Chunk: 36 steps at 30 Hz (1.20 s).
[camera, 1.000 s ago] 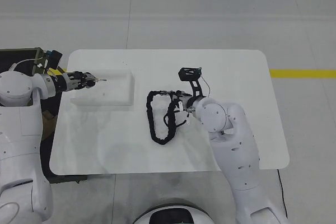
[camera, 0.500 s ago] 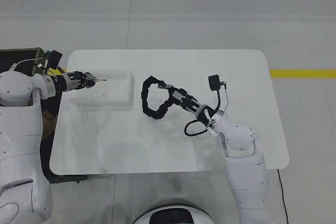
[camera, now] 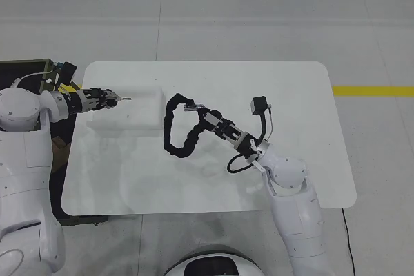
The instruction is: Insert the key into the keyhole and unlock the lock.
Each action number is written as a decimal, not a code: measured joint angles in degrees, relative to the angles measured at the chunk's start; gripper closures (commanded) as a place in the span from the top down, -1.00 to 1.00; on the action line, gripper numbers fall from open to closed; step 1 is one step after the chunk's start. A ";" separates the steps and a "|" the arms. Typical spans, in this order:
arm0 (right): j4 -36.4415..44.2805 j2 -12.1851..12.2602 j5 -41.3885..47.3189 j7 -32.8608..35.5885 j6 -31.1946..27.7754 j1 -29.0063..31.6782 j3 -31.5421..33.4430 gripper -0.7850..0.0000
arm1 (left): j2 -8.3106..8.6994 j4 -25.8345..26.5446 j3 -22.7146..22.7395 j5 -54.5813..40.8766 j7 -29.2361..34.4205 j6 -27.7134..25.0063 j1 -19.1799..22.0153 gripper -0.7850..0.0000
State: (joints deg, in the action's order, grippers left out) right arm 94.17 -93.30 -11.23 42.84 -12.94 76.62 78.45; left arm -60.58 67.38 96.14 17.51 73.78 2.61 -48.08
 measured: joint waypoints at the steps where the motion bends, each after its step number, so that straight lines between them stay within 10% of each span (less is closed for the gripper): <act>1: 0.00 0.00 0.00 0.00 0.00 0.00 0.00 -1.00 | 0.00 0.00 0.00 0.00 0.00 0.00 0.00 -1.00; 18: -0.92 -0.28 -6.07 -18.66 -14.10 3.38 -9.47 -1.00 | -3.15 15.90 0.33 -50.52 -13.74 11.04 -18.23 -1.00; 28: -2.59 -0.51 -2.89 -20.39 -14.79 2.83 -10.44 -1.00 | -3.08 15.87 -0.40 -53.92 -12.68 13.99 -19.02 -1.00; 36: -0.77 -0.31 -1.57 -21.23 -12.21 4.26 -11.73 -1.00 | -2.48 23.62 1.40 -52.83 -4.46 -1.34 -25.41 -1.00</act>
State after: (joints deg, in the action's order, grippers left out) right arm 93.40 -93.61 -12.79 21.61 -25.15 80.88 66.72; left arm -63.07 91.00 97.54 -35.32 69.31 1.28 -73.49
